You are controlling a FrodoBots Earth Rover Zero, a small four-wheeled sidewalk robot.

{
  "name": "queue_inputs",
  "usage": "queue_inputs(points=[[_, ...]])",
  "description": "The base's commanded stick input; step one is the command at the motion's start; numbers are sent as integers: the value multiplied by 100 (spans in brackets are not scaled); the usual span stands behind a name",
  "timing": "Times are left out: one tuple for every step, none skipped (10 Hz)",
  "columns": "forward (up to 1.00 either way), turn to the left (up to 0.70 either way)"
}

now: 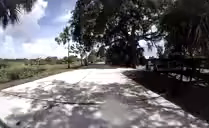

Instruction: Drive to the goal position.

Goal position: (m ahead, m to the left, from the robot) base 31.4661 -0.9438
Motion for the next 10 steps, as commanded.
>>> queue_inputs(points=[[85,0],[85,0],[85,0],[85,0],[85,0],[85,0],[85,0],[85,0],[85,0],[85,0]])
